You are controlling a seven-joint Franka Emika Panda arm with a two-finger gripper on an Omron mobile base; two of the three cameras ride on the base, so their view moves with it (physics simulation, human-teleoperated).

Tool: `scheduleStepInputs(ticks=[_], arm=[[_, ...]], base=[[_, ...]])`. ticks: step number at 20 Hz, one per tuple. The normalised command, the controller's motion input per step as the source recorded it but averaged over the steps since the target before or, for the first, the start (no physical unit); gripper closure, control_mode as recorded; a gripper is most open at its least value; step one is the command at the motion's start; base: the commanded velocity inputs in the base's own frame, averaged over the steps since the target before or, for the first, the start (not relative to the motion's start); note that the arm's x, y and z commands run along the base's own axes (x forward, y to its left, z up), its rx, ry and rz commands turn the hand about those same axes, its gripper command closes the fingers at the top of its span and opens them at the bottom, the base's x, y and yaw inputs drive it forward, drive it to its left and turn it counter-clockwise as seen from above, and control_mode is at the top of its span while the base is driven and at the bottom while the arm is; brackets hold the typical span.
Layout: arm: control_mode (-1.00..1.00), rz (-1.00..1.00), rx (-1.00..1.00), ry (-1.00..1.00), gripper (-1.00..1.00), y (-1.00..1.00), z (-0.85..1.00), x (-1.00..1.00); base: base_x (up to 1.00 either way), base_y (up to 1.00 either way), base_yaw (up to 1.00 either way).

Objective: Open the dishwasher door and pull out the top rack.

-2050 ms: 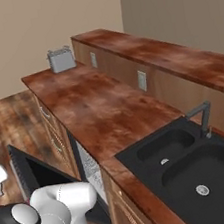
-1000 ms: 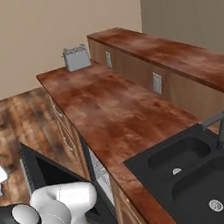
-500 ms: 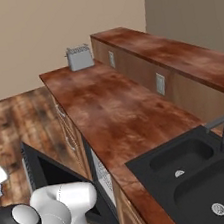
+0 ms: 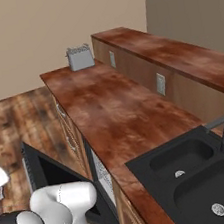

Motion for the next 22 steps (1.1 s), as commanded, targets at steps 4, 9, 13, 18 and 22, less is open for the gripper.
scheduleStepInputs(ticks=[4,9,13,18,22], arm=[[-1.00,0.00,0.00,-0.05,-1.00,-0.03,0.28,0.68],[-1.00,-0.05,0.00,-0.01,-1.00,0.00,0.22,1.00],[-1.00,-0.11,-0.08,0.00,-1.00,0.00,0.02,1.00],[-1.00,-0.03,-0.25,-0.14,-1.00,0.00,-0.57,0.73],[-1.00,0.00,-0.30,-0.22,-1.00,0.00,-0.77,0.47]], base=[[0.00,0.00,0.00],[0.00,0.00,0.00],[0.00,0.00,0.00],[0.00,0.00,0.00],[0.00,0.00,0.00]])
